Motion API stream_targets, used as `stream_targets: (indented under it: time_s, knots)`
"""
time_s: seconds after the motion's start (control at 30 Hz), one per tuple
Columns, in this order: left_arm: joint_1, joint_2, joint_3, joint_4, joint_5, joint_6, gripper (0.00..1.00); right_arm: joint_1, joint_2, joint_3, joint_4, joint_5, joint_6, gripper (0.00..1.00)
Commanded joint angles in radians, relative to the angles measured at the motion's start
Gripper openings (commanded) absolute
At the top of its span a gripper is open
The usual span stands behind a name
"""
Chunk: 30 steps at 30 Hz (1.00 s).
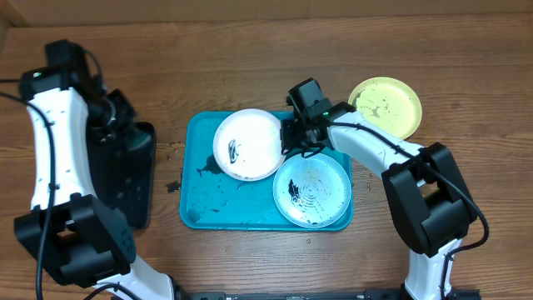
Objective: Clean dirty plates on tray and stack at the side
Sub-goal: 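Release the yellow plate and reach the right gripper to the white plate, then grip the white plate rim with the right gripper, bring sponge over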
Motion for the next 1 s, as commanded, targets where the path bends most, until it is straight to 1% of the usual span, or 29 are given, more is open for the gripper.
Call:
stream_targets:
  time_s: [0.0,0.07,0.23,0.3,0.47,0.57,0.67,0.77,0.83,0.97]
  knots:
    - [-0.089,-0.029,-0.003,-0.011,0.075,0.061,0.04,0.034,-0.004,0.016,0.003,-0.107,0.010,0.04]
    - [-0.137,-0.029,-0.032,-0.007,0.080,0.060,0.04,0.052,-0.004,0.016,-0.003,-0.114,0.035,0.04]
    - [-0.269,-0.029,-0.140,0.056,0.082,0.035,0.04,0.090,-0.004,0.016,-0.008,-0.106,0.038,0.04]
    - [-0.313,-0.029,-0.184,0.093,0.082,0.017,0.04,0.099,-0.004,0.016,-0.016,-0.054,0.063,0.04]
    - [-0.403,-0.029,-0.270,0.161,0.083,-0.055,0.04,0.101,-0.004,0.016,-0.021,0.074,0.064,0.04]
    - [-0.460,-0.029,-0.330,0.246,0.086,-0.065,0.04,0.101,-0.004,0.016,-0.009,0.102,0.071,0.04]
    - [-0.513,-0.029,-0.378,0.325,0.086,-0.084,0.04,0.106,-0.004,0.016,-0.010,0.136,0.107,0.04]
    - [-0.552,-0.029,-0.410,0.393,0.077,-0.113,0.04,0.110,-0.004,0.016,-0.013,0.136,0.110,0.04]
    - [-0.569,-0.028,-0.427,0.430,0.045,-0.137,0.04,0.111,-0.004,0.016,-0.013,0.136,0.122,0.04]
    - [-0.583,-0.024,-0.466,0.494,0.014,-0.163,0.04,0.111,-0.004,0.016,-0.013,0.135,0.136,0.04]
